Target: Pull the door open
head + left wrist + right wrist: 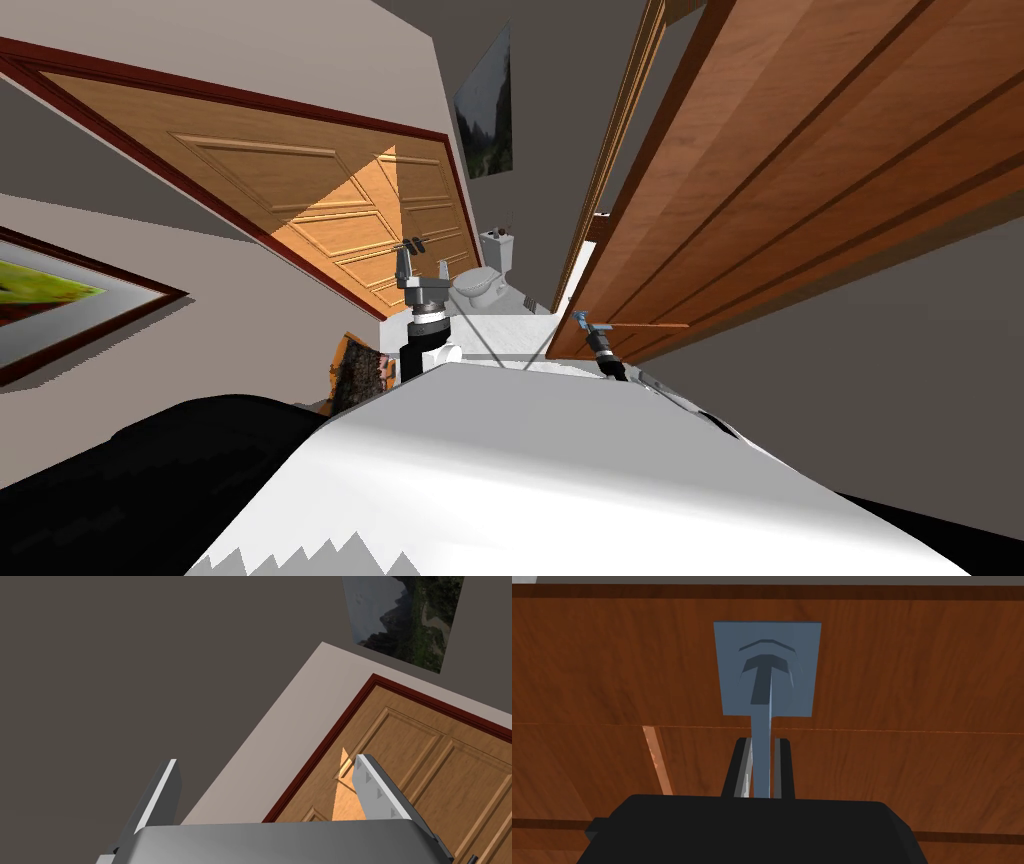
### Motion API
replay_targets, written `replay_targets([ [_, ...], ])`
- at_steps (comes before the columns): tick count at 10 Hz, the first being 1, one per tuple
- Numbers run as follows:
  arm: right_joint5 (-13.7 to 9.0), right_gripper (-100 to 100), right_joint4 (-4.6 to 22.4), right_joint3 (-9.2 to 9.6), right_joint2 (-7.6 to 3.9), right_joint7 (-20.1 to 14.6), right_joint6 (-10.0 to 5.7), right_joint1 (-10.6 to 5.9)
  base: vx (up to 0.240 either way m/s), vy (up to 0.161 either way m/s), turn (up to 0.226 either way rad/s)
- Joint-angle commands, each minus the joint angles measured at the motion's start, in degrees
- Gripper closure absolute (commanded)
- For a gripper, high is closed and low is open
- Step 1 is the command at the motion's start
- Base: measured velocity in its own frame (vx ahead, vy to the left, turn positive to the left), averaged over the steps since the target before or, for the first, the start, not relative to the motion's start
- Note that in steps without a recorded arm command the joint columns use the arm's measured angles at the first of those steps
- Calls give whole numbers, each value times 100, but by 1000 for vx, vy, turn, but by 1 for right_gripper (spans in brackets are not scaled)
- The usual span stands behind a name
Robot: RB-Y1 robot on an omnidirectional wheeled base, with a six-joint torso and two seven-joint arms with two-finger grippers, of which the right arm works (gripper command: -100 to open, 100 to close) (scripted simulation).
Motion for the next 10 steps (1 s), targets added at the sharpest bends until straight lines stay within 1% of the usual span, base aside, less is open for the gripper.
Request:
replay_targets([
  [1, 33, 100, 186, 31, 11, -19, -141, -103, -30, -15, 1],
  [3, 97, 100, 254, 80, 6, -62, -210, -147, -79, -58, 26],
  [4, 97, 100, 254, 80, 6, -62, -210, -147, -82, -67, 29],
  [5, 97, 100, 913, 80, 6, -62, -356, -342, -37, -39, 14],
  [6, 97, 100, 736, 80, 6, -62, -315, -179, -14, -11, -7],
  [7, 97, 100, 899, 80, 6, -62, -331, -198, -39, 10, -71],
  [8, 97, 100, 1432, 80, 6, -62, -722, -612, -7, 3, 26],
  [9, 97, 100, 1661, 80, 6, -62, -889, -729, 27, -7, 39],
  [10, 97, 100, 1474, 80, 6, -62, -755, -551, 31, -6, 17],
])
